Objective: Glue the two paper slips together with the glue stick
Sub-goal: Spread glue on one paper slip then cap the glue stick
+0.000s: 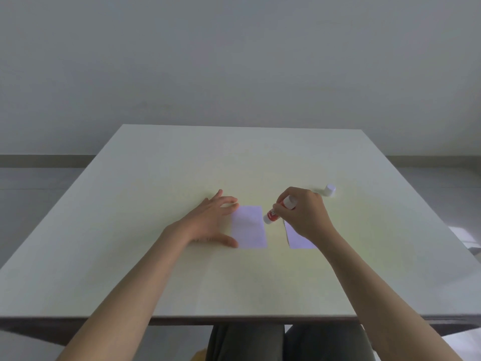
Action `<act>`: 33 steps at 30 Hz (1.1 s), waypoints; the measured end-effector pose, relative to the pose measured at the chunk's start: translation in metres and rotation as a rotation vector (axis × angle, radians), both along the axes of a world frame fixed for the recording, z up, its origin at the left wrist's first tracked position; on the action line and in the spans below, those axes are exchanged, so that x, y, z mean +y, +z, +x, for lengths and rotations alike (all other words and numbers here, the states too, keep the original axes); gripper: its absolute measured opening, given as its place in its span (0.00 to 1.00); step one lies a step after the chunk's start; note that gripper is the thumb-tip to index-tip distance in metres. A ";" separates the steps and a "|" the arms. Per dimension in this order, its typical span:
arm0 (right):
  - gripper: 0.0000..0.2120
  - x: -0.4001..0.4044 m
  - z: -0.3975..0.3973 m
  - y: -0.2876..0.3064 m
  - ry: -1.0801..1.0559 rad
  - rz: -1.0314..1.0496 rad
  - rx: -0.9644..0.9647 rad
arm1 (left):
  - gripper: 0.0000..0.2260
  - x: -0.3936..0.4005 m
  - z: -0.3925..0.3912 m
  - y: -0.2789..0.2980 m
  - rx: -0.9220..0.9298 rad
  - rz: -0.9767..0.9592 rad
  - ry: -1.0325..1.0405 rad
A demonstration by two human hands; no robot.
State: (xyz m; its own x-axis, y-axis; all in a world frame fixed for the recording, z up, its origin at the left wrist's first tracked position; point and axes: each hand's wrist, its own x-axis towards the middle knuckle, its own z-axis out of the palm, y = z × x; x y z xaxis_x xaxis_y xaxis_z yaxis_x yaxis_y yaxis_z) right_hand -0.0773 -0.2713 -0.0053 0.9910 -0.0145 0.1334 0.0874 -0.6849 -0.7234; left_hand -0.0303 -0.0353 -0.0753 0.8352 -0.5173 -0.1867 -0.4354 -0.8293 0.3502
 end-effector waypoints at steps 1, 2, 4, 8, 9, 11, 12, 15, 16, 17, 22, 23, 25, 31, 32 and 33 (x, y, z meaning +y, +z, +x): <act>0.02 0.003 0.002 0.000 0.004 0.008 -0.015 | 0.47 0.000 0.000 0.000 0.006 0.016 -0.002; 0.02 0.007 0.004 0.001 0.007 0.010 -0.027 | 0.47 0.000 0.000 0.001 0.013 0.027 -0.003; 0.02 0.015 0.009 -0.001 0.014 -0.001 -0.041 | 0.47 -0.001 0.000 0.001 0.020 0.041 -0.004; 0.02 0.025 0.020 -0.006 0.026 -0.057 -0.054 | 0.46 -0.002 -0.001 0.004 0.018 0.057 -0.003; 0.02 0.026 0.022 -0.007 0.029 -0.078 -0.056 | 0.46 -0.003 -0.001 0.005 0.015 0.063 -0.002; 0.03 0.027 0.025 -0.010 0.030 -0.116 -0.051 | 0.46 -0.004 -0.001 0.008 0.007 0.070 0.001; 0.03 0.027 0.026 -0.011 0.031 -0.131 -0.048 | 0.46 -0.005 -0.002 0.009 0.007 0.071 0.002; 0.04 0.028 0.027 -0.012 0.041 -0.157 -0.045 | 0.45 -0.008 -0.003 0.016 0.025 0.088 0.007; 0.04 0.028 0.027 -0.012 0.044 -0.162 -0.047 | 0.44 -0.008 -0.003 0.019 0.033 0.104 0.007; 0.04 0.028 0.028 -0.012 0.045 -0.167 -0.050 | 0.43 -0.009 -0.003 0.021 0.041 0.117 0.006; 0.03 0.030 0.028 -0.012 0.071 -0.180 -0.063 | 0.39 -0.013 -0.003 0.029 0.042 0.196 -0.036; 0.03 0.030 0.027 -0.012 0.077 -0.184 -0.067 | 0.39 -0.013 -0.003 0.030 0.041 0.210 -0.039; 0.04 0.030 0.027 -0.012 0.092 -0.194 -0.074 | 0.39 -0.014 -0.004 0.031 0.034 0.228 -0.041; 0.04 0.030 0.025 -0.012 0.095 -0.208 -0.087 | 0.39 -0.016 -0.005 0.036 0.050 0.232 -0.036; 0.04 0.030 0.023 -0.012 0.096 -0.217 -0.097 | 0.40 -0.016 -0.005 0.036 0.055 0.226 -0.030; 0.04 0.030 0.022 -0.012 0.098 -0.225 -0.107 | 0.40 -0.017 -0.005 0.037 0.056 0.225 -0.027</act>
